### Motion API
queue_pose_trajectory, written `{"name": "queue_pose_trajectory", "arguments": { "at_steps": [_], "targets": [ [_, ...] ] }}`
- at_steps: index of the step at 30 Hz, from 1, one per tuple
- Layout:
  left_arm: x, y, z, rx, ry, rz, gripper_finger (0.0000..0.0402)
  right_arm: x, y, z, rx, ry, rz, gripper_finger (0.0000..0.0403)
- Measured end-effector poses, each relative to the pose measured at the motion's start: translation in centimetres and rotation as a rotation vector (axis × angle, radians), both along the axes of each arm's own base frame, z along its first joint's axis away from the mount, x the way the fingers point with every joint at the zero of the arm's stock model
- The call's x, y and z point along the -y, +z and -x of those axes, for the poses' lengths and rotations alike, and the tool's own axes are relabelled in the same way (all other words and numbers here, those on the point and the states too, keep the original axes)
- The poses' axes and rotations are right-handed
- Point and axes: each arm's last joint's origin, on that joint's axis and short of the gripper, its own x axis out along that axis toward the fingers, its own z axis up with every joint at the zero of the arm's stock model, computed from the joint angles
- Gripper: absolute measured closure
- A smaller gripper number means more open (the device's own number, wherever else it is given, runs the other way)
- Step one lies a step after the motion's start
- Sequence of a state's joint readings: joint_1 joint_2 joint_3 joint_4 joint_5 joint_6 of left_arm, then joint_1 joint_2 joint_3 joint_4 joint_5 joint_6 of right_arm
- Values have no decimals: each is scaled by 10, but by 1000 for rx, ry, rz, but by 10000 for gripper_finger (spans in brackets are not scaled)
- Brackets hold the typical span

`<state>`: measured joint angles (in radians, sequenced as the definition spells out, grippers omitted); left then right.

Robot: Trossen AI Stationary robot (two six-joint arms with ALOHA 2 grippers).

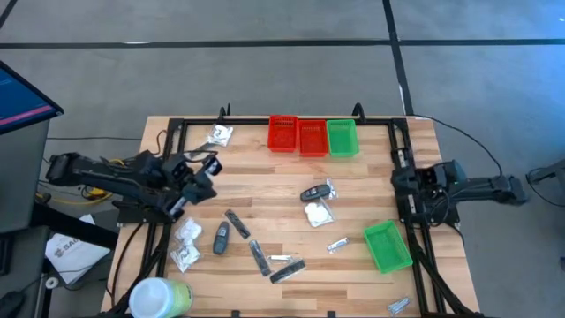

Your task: Pick & Place Travel size toiletries

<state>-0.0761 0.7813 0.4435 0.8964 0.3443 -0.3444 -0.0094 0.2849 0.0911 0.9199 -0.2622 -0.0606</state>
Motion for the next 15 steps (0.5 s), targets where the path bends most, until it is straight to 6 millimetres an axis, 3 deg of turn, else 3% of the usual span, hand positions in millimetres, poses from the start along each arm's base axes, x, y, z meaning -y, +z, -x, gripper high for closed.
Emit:
{"name": "queue_pose_trajectory", "arguments": {
  "at_steps": [8,15],
  "targets": [
    [0,-1,4,-32,-20,-18,401,-12,36,-47,-126,60,33,403],
    [0,-5,2,-73,-5,-37,401,-15,53,-98,-364,2,-84,403]
  ]
}}
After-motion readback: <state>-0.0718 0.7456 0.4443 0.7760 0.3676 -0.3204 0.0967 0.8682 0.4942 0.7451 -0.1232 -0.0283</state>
